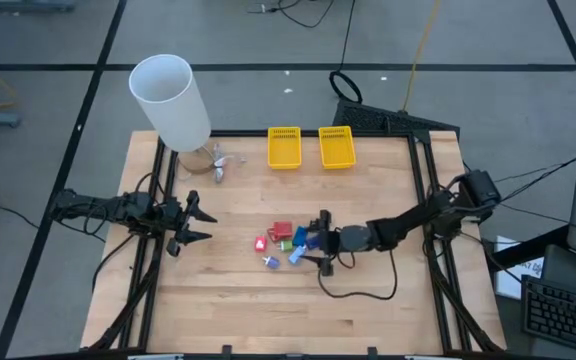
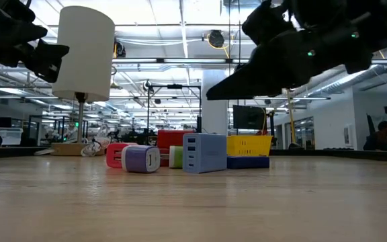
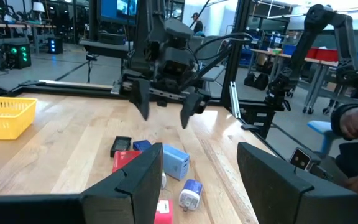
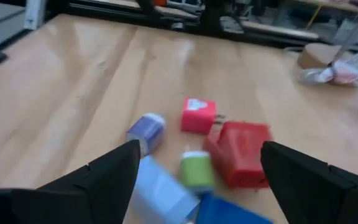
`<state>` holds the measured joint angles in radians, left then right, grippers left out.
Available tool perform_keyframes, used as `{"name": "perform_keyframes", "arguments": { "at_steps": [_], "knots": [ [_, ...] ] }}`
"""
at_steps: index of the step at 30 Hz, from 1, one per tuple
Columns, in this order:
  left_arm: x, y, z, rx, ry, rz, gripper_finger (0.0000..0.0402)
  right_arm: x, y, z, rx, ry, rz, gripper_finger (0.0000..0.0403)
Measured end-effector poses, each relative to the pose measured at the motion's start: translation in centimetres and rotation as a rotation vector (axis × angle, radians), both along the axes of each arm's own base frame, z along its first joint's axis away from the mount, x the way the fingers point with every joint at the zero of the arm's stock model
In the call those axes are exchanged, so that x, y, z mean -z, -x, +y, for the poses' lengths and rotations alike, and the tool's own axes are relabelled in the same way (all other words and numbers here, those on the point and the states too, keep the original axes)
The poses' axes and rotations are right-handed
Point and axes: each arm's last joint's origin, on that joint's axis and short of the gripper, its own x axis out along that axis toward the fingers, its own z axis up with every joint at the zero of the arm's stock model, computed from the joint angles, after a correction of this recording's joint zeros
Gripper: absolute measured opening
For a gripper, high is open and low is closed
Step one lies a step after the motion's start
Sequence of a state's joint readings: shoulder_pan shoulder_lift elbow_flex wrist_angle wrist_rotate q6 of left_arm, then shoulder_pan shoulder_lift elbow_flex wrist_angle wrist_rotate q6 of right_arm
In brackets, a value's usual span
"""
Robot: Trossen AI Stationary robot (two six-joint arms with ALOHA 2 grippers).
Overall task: Pick & Place Office items
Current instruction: Put the top red charger adapter into the right yellow bin
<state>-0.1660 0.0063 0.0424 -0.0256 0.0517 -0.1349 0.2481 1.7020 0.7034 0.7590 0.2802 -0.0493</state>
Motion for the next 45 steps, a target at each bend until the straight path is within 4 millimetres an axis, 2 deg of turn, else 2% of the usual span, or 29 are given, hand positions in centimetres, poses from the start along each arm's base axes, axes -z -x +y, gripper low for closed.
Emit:
{"name": "perform_keyframes", "arguments": {
  "at_steps": [3, 7, 11, 17, 22, 29, 45],
  "knots": [
    [0.0, 0.0, 0.0, 0.0, 0.0, 0.0, 0.0209, -0.1, -0.4, -1.6, 0.053, -0.001, -0.006, 0.0324],
    [0.0, 0.0, 0.0, 0.0, 0.0, 0.0, 0.0209, 0.3, -0.8, -3.9, 0.066, -0.111, 0.023, 0.0321],
    [0.0, 0.0, 0.0, -0.001, 0.0, 0.0, 0.0209, 1.3, -1.0, -4.9, 0.081, -0.119, 0.063, 0.0321],
    [0.0, 0.0, 0.0, -0.001, 0.0, 0.0, 0.0209, 2.6, -2.1, -4.8, 0.062, -0.074, 0.066, 0.0329],
    [0.0, 0.0, 0.0, -0.001, 0.0, -0.001, 0.0209, 2.8, -3.2, -4.7, 0.056, -0.057, 0.064, 0.034],
    [0.0, 0.0, 0.0, -0.001, 0.0, 0.001, 0.0209, 2.8, -3.4, -4.8, -0.038, -0.077, 0.073, 0.034],
    [0.0, 0.0, 0.0, -0.001, 0.0, 0.0, 0.0209, 3.9, -3.5, -5.5, -0.013, -0.078, 0.099, 0.0334]
  ]
}}
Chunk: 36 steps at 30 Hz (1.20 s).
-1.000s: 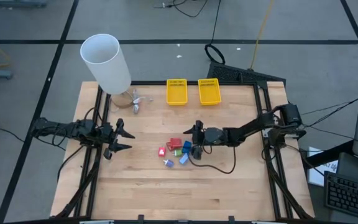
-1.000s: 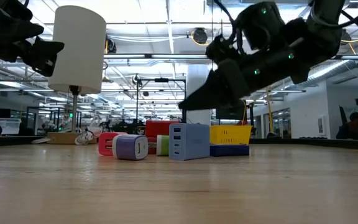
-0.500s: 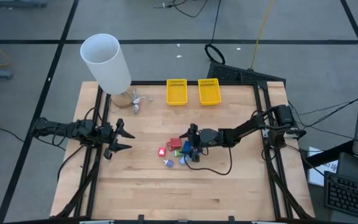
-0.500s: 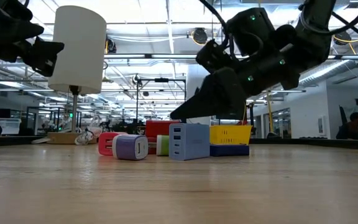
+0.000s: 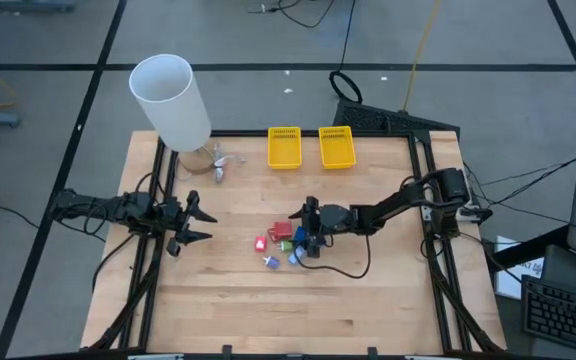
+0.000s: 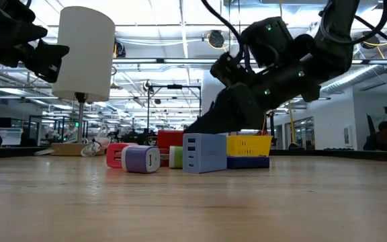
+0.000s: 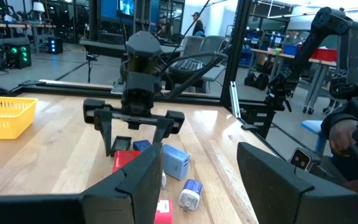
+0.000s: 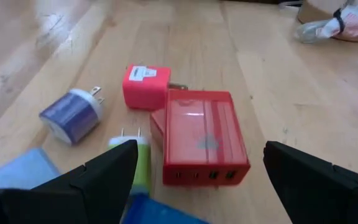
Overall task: Pick & Place Office items
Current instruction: Put the top red charger adapter into the right yellow bin
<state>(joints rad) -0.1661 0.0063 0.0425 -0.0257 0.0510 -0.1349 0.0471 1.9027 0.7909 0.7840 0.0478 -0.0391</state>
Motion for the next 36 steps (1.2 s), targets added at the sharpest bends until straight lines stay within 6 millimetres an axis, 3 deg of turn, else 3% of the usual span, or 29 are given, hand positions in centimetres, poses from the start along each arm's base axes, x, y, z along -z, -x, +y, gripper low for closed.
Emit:
{"name": "perform_keyframes", "arguments": {
  "at_steps": [18, 36],
  "knots": [
    [0.0, 0.0, 0.0, 0.0, 0.0, 0.0, 0.0209, 0.02, -0.03, 0.0, -0.016, -0.008, 0.015, 0.0328],
    [0.0, 0.0, 0.0, 0.0, 0.0, 0.0, 0.0209, 0.18, 0.03, -0.54, 0.031, -0.023, 0.033, 0.022]
  ]
}}
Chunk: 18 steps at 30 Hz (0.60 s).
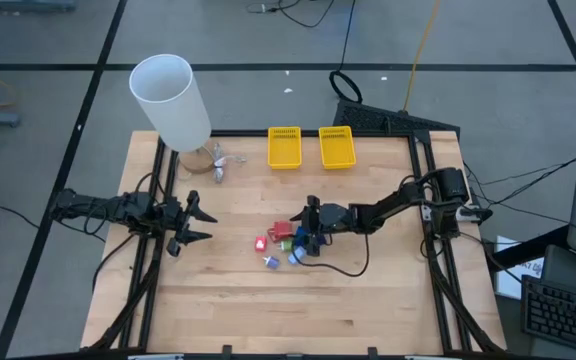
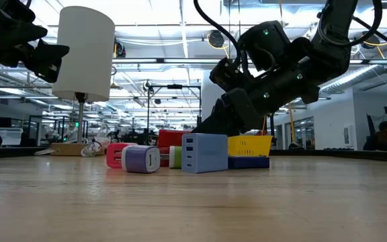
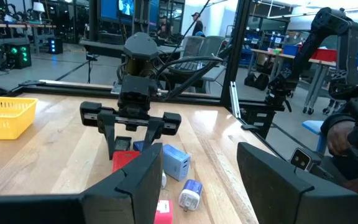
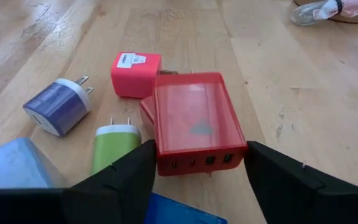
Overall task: Pick & Place Office items
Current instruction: Put the top red charger adapter into the right yellow bin
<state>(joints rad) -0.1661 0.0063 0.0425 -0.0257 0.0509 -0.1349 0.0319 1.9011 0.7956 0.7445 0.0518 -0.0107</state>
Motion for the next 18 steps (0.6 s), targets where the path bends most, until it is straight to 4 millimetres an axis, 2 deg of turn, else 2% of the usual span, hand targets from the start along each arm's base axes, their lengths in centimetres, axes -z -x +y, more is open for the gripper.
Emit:
{"name": "perform_keyframes", "arguments": {
  "at_steps": [4, 18],
  "knots": [
    [0.0, 0.0, 0.0, 0.0, 0.0, 0.0, 0.0209, 0.06, 0.03, 0.0, -0.005, 0.009, 0.008, 0.0199],
    [0.0, 0.0, 0.0, 0.0, 0.0, 0.0, 0.0209, -0.5, 0.11, -0.01, -0.006, 0.011, -0.002, 0.0201]
  ]
}}
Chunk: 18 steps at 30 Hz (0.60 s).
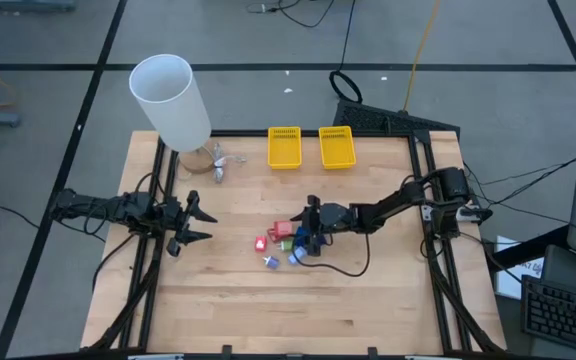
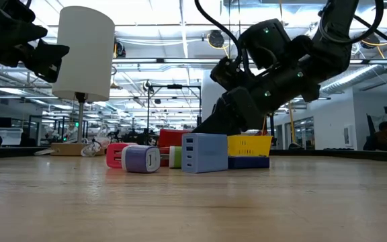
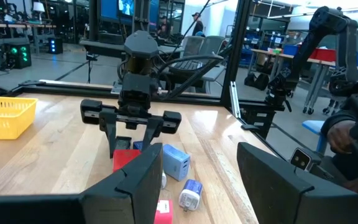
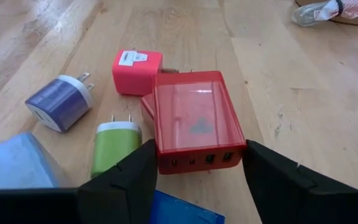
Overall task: Pick & Place Office items
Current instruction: Put the top red charger adapter into the right yellow bin
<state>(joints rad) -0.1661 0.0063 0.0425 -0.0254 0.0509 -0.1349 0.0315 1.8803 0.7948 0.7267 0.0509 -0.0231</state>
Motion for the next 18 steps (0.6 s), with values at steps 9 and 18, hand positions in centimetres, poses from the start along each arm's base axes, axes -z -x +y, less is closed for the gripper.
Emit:
{"name": "perform_keyframes", "arguments": {
  "at_steps": [9, 18],
  "knots": [
    [0.0, 0.0, 0.0, 0.0, 0.0, 0.0, 0.0209, -2.0, 0.3, 0.0, 0.001, -0.004, -0.032, 0.0203],
    [0.0, 0.0, 0.0, 0.0, 0.0, 0.0, 0.0209, -4.1, 1.2, 0.0, 0.006, -0.014, -0.015, 0.0203]
  ]
}}
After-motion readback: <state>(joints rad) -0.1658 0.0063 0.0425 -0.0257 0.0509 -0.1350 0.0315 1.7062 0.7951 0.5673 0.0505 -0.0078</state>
